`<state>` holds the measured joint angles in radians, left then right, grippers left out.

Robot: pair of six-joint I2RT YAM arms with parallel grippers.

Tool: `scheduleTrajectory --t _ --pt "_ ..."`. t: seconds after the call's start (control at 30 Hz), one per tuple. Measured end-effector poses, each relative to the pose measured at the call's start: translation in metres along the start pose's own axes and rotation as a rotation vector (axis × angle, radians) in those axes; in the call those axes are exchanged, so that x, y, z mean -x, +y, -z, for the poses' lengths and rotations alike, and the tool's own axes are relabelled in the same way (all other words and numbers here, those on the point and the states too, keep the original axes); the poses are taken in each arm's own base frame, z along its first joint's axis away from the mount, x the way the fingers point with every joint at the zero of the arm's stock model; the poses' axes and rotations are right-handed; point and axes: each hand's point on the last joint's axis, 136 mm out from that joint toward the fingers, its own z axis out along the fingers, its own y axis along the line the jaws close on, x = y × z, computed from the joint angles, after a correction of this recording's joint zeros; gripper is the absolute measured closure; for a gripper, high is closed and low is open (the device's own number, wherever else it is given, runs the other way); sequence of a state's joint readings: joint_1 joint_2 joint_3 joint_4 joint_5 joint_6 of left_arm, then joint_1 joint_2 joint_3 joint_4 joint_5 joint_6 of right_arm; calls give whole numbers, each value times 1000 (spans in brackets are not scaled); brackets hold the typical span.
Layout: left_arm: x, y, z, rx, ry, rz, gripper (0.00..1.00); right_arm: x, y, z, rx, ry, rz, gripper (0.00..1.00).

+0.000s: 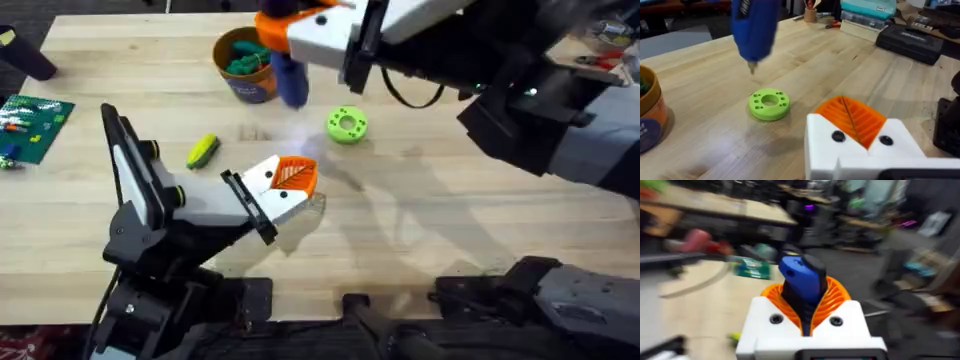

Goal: Pick up the gripper from the table and insert it into the empty holder that is missing its gripper. Then pick up a screw, insert it into the mounting hole, and use the screwdriver to tighten it. Finally, clean up the table by picking up the vegetable and placing it into the bucket.

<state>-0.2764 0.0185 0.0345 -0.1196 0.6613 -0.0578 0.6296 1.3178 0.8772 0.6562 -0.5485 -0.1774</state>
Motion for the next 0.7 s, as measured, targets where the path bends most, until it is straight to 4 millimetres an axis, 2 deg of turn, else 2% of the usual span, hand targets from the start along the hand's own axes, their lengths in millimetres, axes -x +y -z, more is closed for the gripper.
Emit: scheduleTrajectory --t 0.13,0.3,0.4,0.53,0.7 --pt "0 0 0 0 0 0 991 -4 -22 1 -126 35 175 937" --pt "0 0 0 0 0 0 991 -27 -53 10 -287 190 403 937" --pt "0 0 0 0 0 0 991 -58 -64 19 -307 355 540 937" --pt "0 0 0 0 0 0 991 -114 -74 31 -265 572 639 937" --pt "0 0 0 0 0 0 991 -165 -106 54 -306 759 680 937"
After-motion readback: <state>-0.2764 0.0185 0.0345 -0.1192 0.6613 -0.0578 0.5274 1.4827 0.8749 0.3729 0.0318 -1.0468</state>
